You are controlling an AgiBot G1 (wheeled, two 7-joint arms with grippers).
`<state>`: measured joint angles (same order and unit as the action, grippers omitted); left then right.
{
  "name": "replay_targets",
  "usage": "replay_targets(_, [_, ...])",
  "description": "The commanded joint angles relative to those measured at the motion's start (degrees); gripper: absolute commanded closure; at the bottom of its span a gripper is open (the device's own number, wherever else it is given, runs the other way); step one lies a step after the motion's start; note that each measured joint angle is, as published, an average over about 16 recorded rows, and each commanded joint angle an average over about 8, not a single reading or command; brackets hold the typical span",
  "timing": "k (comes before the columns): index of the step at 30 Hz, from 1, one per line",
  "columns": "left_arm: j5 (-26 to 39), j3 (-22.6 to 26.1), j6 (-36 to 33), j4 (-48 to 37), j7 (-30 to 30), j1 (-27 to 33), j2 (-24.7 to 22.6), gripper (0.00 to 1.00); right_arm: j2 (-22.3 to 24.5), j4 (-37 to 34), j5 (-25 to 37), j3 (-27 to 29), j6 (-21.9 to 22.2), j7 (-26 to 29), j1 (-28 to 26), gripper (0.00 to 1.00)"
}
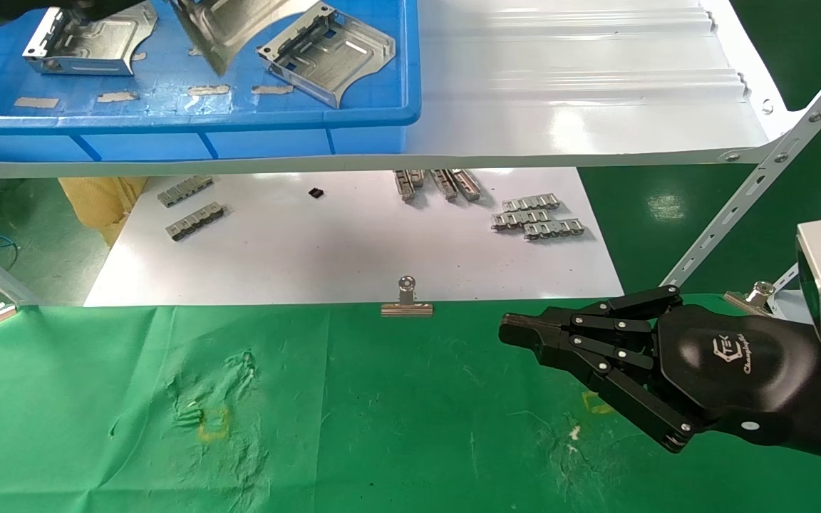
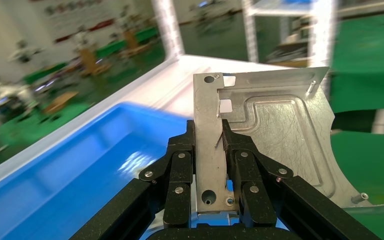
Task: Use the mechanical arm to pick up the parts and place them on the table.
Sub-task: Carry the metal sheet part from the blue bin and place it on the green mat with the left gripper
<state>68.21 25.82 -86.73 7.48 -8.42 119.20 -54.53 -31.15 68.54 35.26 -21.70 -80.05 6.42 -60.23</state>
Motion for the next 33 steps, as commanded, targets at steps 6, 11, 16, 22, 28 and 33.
replay_targets(6, [-2.1,0.6,-5.0,4.4,-2.5,-3.4,2.6,1.00,0.0,0.0,0.0,0.0,0.0,0.0,0.0,1.00])
replay_targets(11, [-6.5,2.4,-5.3,13.5,-2.0,-8.3,6.0,1.00,0.0,0.0,0.0,0.0,0.0,0.0,0.0,1.00])
replay_targets(16, [-13.2,5.3,-5.2,24.1,-0.2,-14.1,10.6,1.00,0.0,0.0,0.0,0.0,0.0,0.0,0.0,1.00])
replay_targets(22, [-19.2,10.2,-5.0,34.4,-0.4,-20.0,16.6,1.00,0.0,0.0,0.0,0.0,0.0,0.0,0.0,1.00])
replay_targets(28, [-21.1,15.9,-4.8,40.9,-4.5,-23.3,21.4,1.00,0.0,0.0,0.0,0.0,0.0,0.0,0.0,1.00])
replay_targets(33, [-19.1,21.3,-4.6,43.7,-9.4,-25.0,23.7,1.00,0.0,0.0,0.0,0.0,0.0,0.0,0.0,1.00])
